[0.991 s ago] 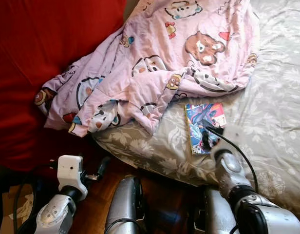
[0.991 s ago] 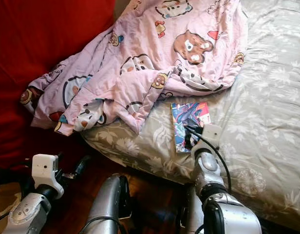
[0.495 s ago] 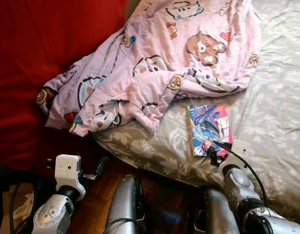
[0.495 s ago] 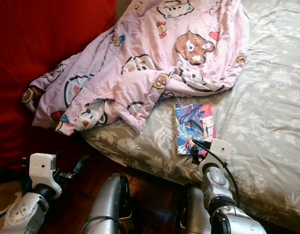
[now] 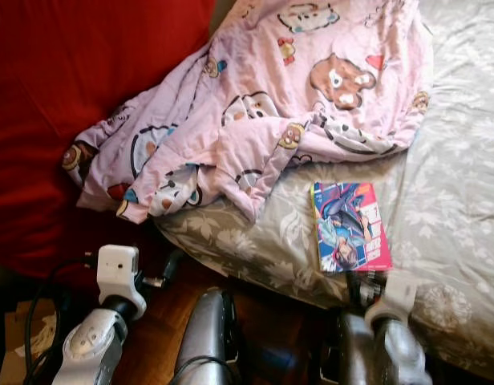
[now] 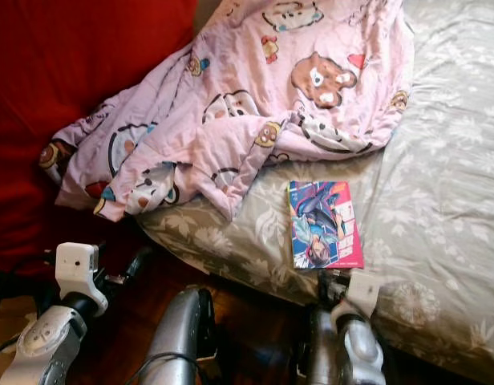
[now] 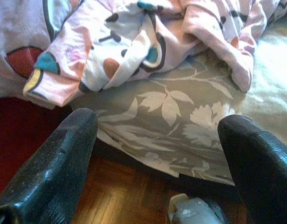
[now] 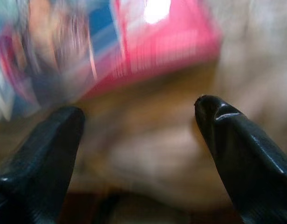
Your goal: Clean up the room
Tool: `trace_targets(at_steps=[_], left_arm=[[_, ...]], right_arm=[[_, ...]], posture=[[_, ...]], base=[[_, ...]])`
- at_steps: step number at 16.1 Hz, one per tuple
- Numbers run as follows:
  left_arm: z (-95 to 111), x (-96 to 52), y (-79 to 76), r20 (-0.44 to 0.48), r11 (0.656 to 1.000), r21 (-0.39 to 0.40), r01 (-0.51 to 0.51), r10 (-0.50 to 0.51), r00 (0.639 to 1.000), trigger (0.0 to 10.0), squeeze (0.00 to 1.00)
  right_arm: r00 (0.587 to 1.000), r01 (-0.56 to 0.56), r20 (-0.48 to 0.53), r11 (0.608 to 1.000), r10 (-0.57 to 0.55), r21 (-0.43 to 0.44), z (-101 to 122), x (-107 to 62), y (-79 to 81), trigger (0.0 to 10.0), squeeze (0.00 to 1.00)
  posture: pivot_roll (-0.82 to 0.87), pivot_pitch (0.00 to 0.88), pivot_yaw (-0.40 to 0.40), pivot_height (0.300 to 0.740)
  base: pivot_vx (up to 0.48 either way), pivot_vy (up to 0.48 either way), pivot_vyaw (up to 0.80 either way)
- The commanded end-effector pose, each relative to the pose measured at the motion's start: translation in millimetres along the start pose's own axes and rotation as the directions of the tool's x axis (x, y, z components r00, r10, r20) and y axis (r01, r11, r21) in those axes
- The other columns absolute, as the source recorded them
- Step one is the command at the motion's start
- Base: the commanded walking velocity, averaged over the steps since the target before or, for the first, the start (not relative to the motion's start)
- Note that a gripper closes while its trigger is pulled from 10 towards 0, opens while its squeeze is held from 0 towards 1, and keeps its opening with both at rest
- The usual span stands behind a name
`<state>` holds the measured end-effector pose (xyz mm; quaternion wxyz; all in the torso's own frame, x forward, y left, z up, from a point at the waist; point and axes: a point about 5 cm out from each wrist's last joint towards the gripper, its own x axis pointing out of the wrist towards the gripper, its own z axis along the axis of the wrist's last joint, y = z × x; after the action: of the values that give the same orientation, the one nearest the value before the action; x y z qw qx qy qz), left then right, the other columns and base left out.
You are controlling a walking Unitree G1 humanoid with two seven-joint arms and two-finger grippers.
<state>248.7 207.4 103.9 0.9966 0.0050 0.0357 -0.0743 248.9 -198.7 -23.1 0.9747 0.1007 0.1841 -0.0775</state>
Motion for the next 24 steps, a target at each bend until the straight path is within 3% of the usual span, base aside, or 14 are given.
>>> trace_targets(at_steps=[1,5,7,10,11,12,15,17,20,24], left_arm=[[-10,-3.5,2.7,-0.040,1.000,-0.011,-0.011,0.011,0.999,10.0,0.00],[-10,0.9,2.6,-0.031,1.000,-0.014,-0.012,0.011,0.999,10.0,0.00],[-10,1.8,2.4,-0.027,1.000,-0.015,-0.013,0.012,1.000,10.0,0.00],[-11,1.4,2.1,-0.021,1.000,-0.018,-0.014,0.014,1.000,10.0,0.00],[-11,1.5,1.8,-0.020,1.000,-0.020,-0.014,0.014,1.000,10.0,0.00],[-12,1.5,0.2,-0.020,1.000,-0.022,-0.012,0.012,1.000,10.0,0.00],[-13,-0.8,-1.8,-0.019,1.000,-0.024,-0.009,0.009,1.000,10.0,0.00],[-13,-2.3,-3.3,-0.020,1.000,-0.026,-0.010,0.009,1.000,10.0,0.00],[-13,-5.9,-3.4,-0.019,1.000,-0.026,-0.015,0.014,1.000,10.0,0.00],[-13,-11.9,0.0,-0.025,0.999,-0.021,-0.030,0.029,0.999,10.0,0.00]], right_arm=[[0.999,-0.020,-0.040,1.000,0.020,0.002,-17,-10.1,2.7,10.0,0.00],[0.983,-0.114,0.144,0.993,0.115,-0.017,1,-17.6,17.8,10.0,0.00],[0.926,-0.161,0.345,0.987,0.153,-0.004,40,-14.1,36.4,10.0,0.00],[0.885,-0.184,0.437,0.983,0.159,0.015,67,-11.4,46.2,10.0,0.00],[0.889,-0.191,0.427,0.981,0.166,0.016,68,-8.3,47.7,10.0,0.00],[0.930,-0.164,0.331,0.986,0.157,-0.008,66,9.5,48.8,10.0,0.00],[0.969,-0.145,0.203,0.989,0.141,0.004,75,35.0,55.0,10.0,0.00],[0.985,-0.123,0.121,0.992,0.123,-0.010,77,43.4,57.6,10.0,0.00],[0.989,-0.144,0.019,0.990,0.144,-0.008,71,47.5,61.8,10.0,0.00],[0.994,-0.071,-0.081,0.997,0.071,0.005,52,43.7,45.7,10.0,0.00]], posture=[[0.22,0.283,0.103,0.586],[0.21,0.279,0.101,0.586],[0.21,0.273,0.097,0.586],[0.20,0.259,0.093,0.586],[0.20,0.256,0.092,0.586],[0.21,0.252,0.090,0.586],[0.21,0.247,0.081,0.586],[0.23,0.245,0.077,0.586],[0.25,0.245,0.068,0.586],[0.27,0.261,0.061,0.586]], base=[[0.000,0.000,0.00],[0.000,0.000,0.00],[0.000,0.000,0.00],[0.000,0.000,0.00],[0.000,0.000,0.00],[0.000,0.000,0.00],[0.000,0.000,0.00],[0.000,0.000,0.00],[0.000,0.000,0.00],[0.000,0.000,0.00]])
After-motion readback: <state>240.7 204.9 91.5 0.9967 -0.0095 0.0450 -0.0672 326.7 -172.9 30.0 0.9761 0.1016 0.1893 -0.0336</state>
